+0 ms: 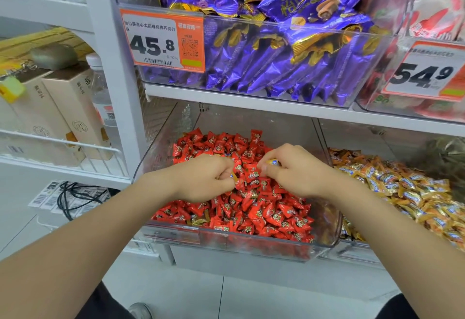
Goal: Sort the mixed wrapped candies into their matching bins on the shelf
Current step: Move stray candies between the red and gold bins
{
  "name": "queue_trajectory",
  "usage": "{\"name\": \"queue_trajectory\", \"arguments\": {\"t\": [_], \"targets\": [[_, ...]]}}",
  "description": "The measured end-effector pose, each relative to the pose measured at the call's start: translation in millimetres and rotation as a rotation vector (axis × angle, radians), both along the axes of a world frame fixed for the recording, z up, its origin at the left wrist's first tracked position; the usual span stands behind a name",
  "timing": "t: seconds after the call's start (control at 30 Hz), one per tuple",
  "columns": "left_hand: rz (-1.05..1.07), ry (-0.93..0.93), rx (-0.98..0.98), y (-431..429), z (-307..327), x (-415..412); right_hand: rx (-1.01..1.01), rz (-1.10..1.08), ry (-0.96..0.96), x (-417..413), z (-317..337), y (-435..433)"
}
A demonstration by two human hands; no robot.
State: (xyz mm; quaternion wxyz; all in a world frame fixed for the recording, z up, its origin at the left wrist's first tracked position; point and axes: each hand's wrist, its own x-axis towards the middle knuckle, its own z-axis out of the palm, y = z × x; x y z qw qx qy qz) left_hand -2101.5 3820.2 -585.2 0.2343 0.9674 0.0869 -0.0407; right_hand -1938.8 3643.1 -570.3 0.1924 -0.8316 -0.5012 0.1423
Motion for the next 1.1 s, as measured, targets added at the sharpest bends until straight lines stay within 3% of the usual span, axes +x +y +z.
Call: {"name": "queue_trajectory", "arguments": {"t": [0.17,0.3,0.47,0.67,0.83,1.0,1.1], "targets": [[0.051,-0.057,-0.099,3,10,-5,0.030,0.079,-0.055,-11,2,8],[0.061,0.042,-0.047,8,19,-15,-0.007,0.194,-0.078,-30,-1,16],[0.063,0.150,0.043,12,15,-23,-0.035,0.331,0.069,-64,-16,30],[-0.049,0.253,0.015,9,7,-26,-0.273,0.322,-0.180,-61,-18,37],[-0.168,0.362,0.167,14,0,-23,-0.375,0.222,-0.326,-34,2,23],[-0.101,0.330,0.347,7,-10,-14,-0.296,0.178,-0.513,-34,8,21],[-0.072,0.325,0.392,9,-7,-9,-0.172,0.230,-0.444,-50,4,26]]}}
